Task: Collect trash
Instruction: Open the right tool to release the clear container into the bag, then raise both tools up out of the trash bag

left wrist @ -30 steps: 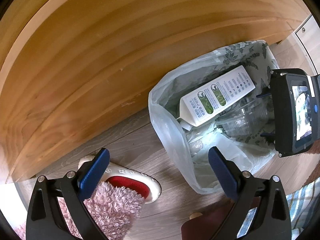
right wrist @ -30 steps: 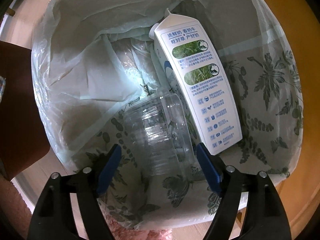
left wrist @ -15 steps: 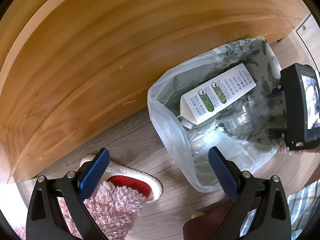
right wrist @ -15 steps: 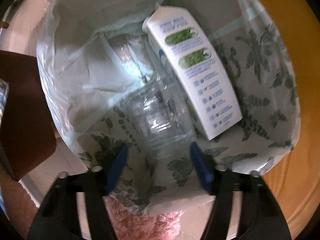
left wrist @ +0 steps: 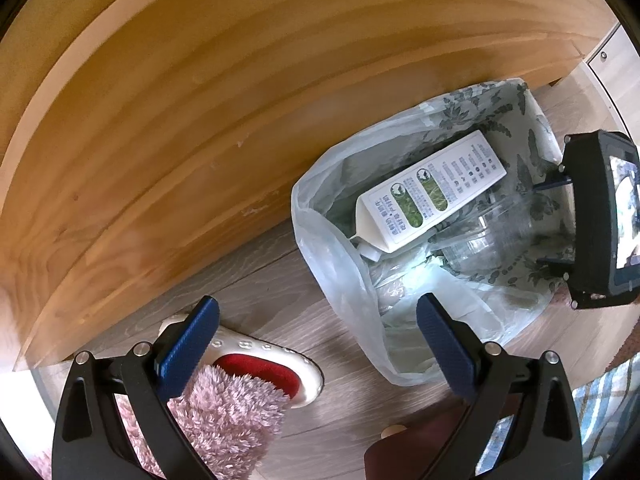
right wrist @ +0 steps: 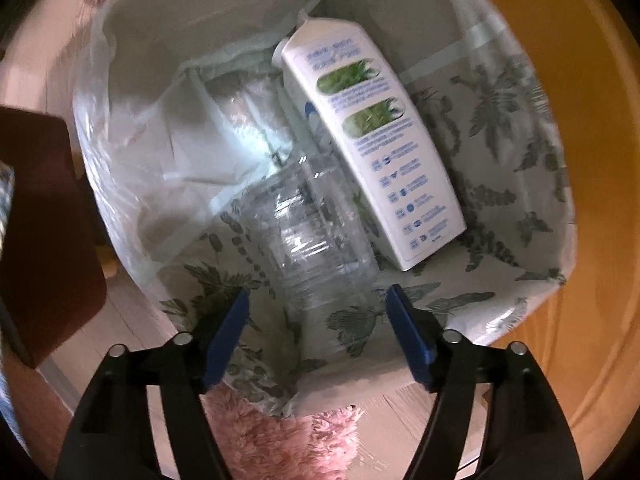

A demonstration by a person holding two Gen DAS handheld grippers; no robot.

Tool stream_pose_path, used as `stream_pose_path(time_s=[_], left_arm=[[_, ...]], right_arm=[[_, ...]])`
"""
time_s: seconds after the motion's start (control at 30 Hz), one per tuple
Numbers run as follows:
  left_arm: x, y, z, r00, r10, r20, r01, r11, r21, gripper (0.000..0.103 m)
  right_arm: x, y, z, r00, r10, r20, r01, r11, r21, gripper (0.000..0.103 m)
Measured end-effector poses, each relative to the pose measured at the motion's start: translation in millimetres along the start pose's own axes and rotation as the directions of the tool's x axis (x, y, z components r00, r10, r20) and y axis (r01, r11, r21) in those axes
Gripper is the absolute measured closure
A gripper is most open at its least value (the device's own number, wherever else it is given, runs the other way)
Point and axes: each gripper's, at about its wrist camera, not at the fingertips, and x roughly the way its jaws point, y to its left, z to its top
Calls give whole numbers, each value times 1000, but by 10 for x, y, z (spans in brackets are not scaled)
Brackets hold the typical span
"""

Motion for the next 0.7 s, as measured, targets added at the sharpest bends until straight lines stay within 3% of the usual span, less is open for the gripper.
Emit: stream_pose_path(time_s=[0.23,0.37,0.43,0.7], left_arm=[[-69,18,-9,1000,-7,21,7,1000,-9,8],[-120,2,-12,999,-4,35,4,1000,-2,8],[-132,4,-11,999,-2,39,2,1000,-5,8],[-233,37,-24,997,-5,78,7,1000,-15,8]], right_arm=[[-311,14,-24,996,-25,86,19,997,68,23],[-386,-15,-42,994,-53,92,44,994,103,23],[-394,-28,-38,994,-58,91,47,991,123,18],[-513,-11,-50,992,-31,120,10,985,172,12]])
